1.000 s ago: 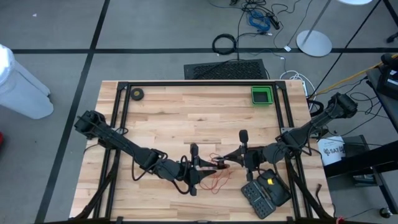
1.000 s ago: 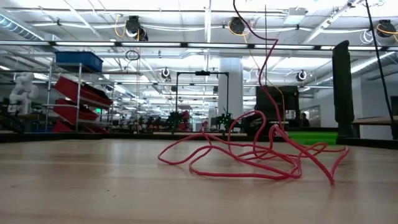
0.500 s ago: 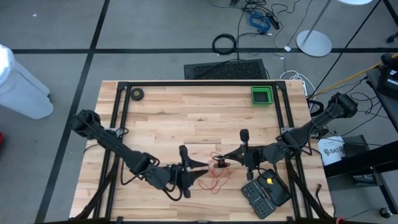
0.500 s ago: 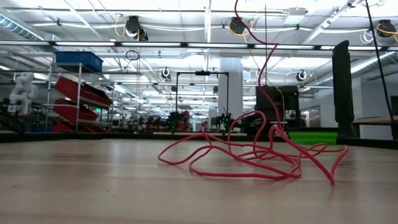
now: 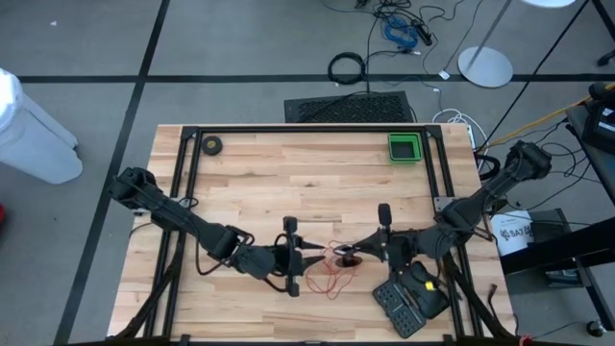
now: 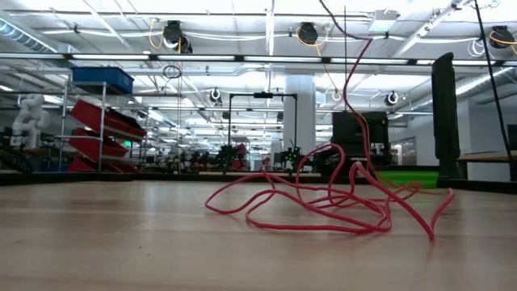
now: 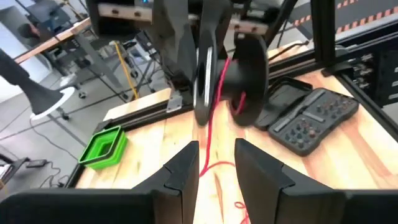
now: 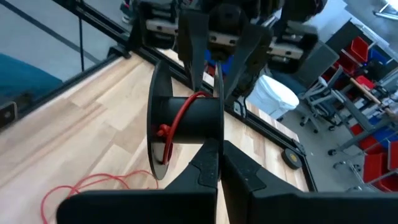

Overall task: Coil cords
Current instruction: Uncoil the red wire from the spool

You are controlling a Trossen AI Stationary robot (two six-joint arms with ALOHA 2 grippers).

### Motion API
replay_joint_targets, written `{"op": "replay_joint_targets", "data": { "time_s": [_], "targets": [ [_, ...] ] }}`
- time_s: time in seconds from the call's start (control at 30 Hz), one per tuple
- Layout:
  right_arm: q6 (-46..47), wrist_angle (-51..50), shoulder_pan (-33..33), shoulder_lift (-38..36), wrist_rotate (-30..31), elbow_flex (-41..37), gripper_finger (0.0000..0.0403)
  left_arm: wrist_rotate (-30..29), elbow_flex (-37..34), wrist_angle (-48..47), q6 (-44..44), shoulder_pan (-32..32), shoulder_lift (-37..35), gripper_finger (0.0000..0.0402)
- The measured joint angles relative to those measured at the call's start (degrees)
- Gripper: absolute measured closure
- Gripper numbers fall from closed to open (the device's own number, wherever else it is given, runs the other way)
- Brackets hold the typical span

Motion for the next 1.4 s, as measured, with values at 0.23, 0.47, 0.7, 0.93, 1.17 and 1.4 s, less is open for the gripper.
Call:
{"op": "replay_joint_targets", "data": {
  "time_s": [0.23, 0.47, 0.7, 0.93, 1.17, 1.4],
  "targets": [
    [0.50, 0.05, 1.79, -1.61, 0.00, 0.00, 0.0402, -0.17, 0.00, 0.24, -0.81, 0.60, 0.00, 0.0291],
    [0.54, 0.02, 2.38, -1.64, -0.02, 0.00, 0.0402, -0.44, 0.00, 0.56, 2.54, 1.25, 0.02, 0.0291],
    [0.39, 0.00, 2.38, -1.85, 1.09, 0.00, 0.0403, 3.46, 0.00, 0.56, -2.10, 1.74, 0.12, 0.0291],
    [0.59, 0.86, 2.37, -1.85, 1.05, 0.00, 0.0403, 4.46, -0.04, 1.86, -2.75, 2.89, 2.05, 0.0291],
    [0.59, 0.82, 2.38, -1.85, 1.03, -0.02, 0.0403, 1.16, -0.04, 2.47, -2.15, 4.00, 3.41, 0.0246],
    [0.59, 0.81, 2.38, -1.85, 1.00, 0.00, 0.0403, 1.49, -0.04, 2.45, -1.40, 3.93, 3.43, 0.0193]
  ]
}}
